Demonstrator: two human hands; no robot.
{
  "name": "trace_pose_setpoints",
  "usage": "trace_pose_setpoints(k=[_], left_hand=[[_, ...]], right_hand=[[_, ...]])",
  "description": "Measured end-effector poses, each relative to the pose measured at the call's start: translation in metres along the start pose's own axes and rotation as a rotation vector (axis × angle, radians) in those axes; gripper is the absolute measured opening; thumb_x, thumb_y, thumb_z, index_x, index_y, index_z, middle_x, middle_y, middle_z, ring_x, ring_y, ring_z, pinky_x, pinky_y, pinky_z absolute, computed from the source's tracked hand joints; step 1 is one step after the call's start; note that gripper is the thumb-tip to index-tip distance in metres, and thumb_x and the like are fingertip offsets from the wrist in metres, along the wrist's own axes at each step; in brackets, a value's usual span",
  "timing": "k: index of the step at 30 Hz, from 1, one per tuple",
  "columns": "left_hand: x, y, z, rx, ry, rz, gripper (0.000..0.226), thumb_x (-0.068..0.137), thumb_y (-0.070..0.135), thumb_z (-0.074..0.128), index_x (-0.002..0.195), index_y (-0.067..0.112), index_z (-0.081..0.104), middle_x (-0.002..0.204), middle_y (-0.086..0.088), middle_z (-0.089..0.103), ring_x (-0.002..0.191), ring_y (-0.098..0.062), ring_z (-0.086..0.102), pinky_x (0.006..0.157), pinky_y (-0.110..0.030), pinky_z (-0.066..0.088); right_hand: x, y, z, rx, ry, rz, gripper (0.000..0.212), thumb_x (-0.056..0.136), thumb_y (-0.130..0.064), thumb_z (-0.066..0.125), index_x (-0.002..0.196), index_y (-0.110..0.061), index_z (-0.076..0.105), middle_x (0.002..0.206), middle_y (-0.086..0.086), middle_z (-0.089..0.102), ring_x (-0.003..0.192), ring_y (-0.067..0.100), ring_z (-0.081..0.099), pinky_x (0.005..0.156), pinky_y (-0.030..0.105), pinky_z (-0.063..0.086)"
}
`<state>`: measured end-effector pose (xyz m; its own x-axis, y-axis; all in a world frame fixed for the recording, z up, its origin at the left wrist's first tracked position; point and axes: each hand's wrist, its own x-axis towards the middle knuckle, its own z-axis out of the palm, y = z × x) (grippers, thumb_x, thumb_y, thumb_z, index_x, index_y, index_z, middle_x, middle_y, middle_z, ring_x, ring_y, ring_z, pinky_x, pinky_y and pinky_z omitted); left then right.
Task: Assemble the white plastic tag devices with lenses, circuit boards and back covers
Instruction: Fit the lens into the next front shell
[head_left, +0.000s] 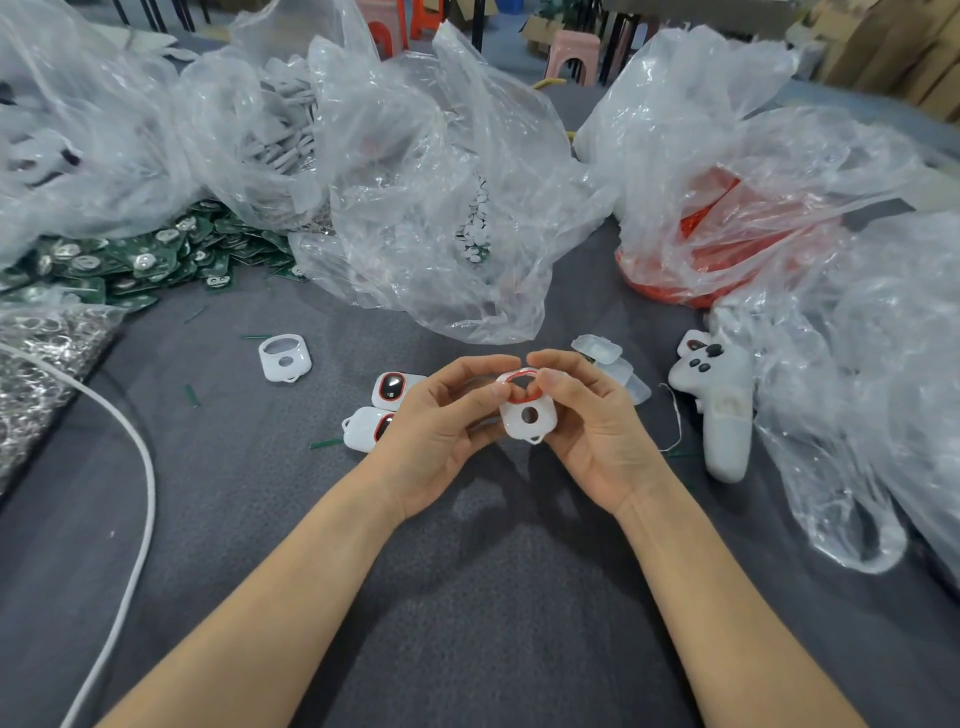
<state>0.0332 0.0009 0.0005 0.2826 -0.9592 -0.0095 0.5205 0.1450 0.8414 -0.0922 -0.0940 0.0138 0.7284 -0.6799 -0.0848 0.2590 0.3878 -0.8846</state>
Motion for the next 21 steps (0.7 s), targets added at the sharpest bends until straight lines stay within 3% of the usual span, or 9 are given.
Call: trace_pose_setpoints(k=[7,12,17,21], left_hand=[[-0.0037,0.0013,-0.0004,0.140,0.027,0.034,0.014,0.079,0.024,0.069,0.093,0.023,0.073,0.093,-0.005,0.073,0.094,-0.019,0.069,0.072,-0.036,0.057],[-0.0045,-0.0008,-0.0008,0.170,0.054,0.046,0.012,0.087,0.015,0.064,0.090,0.022,0.073,0.096,-0.009,0.073,0.094,-0.024,0.070,0.071,-0.037,0.058],[-0.0045,-0.0022,0.0016,0.217,0.096,0.072,0.005,0.078,0.023,0.067,0.080,0.023,0.072,0.091,-0.010,0.074,0.090,-0.023,0.071,0.069,-0.036,0.058],[-0.0037,-0.0004,0.0001,0.294,0.113,0.109,0.006,0.076,0.022,0.068,0.077,0.025,0.073,0.087,-0.009,0.074,0.089,-0.024,0.071,0.071,-0.035,0.059]], right_hand=[[-0.0010,0.0009,0.0012,-0.050,-0.017,-0.029,0.013,0.072,-0.012,0.064,0.074,-0.021,0.074,0.074,0.001,0.070,0.072,0.012,0.068,0.062,0.024,0.053],[-0.0006,0.0033,0.0016,-0.061,0.005,-0.031,0.011,0.070,-0.014,0.068,0.081,-0.012,0.067,0.076,0.002,0.070,0.073,0.013,0.068,0.063,0.024,0.054],[0.0001,0.0061,0.0001,-0.110,0.010,-0.046,0.014,0.070,-0.016,0.069,0.082,-0.010,0.065,0.076,0.003,0.070,0.074,0.014,0.068,0.064,0.024,0.054],[-0.0013,0.0067,0.0002,-0.224,0.039,-0.063,0.017,0.070,-0.022,0.071,0.082,-0.012,0.066,0.073,0.003,0.069,0.062,0.011,0.060,0.046,0.017,0.041]])
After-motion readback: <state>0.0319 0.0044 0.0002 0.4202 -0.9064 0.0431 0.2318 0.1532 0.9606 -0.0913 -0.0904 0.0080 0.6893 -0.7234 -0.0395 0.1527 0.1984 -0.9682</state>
